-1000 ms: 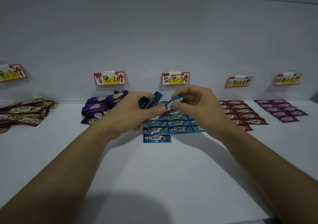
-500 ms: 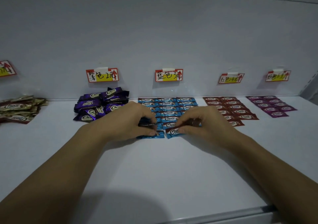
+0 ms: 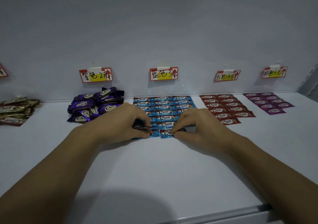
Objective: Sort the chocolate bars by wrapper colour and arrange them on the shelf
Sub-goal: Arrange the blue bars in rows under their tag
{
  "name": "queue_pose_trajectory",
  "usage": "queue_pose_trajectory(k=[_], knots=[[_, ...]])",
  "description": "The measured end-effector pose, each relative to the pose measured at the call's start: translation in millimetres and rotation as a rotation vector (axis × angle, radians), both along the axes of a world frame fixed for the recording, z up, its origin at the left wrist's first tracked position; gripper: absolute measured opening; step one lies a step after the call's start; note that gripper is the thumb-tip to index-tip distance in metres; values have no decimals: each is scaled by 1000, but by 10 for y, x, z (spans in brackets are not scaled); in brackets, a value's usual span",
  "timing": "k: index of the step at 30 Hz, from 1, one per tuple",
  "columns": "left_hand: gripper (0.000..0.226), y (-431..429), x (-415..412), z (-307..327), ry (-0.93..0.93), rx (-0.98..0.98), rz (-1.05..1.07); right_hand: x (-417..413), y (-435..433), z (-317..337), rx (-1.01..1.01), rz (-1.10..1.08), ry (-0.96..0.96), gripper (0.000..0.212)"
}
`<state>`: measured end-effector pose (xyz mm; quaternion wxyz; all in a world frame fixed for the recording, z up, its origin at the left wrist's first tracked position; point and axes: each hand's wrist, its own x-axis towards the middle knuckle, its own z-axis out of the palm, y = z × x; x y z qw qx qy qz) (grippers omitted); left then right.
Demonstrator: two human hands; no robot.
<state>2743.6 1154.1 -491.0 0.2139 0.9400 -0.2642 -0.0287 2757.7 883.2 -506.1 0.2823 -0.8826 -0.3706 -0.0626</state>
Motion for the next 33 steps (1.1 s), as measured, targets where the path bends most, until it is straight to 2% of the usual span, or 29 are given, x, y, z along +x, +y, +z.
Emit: queue_pose_trajectory(k=[19,22,25,27,33], knots=[[12,-7,8,12,19,-11,50,9,60,-62,1,-12,-25,15],[17,-57,-29,78,78,-135,94,-18,77,-3,119,-60,-80,16],[40,-149,-87,124,116,-252,81,-53,105,72,326,-30,14,27],[35,-246,-143,109,131,-306,27,-91,134,104,426,50,92,28],[10,-458,-216,65,65,-326,-22,-93,140,135,574,121,142,10]])
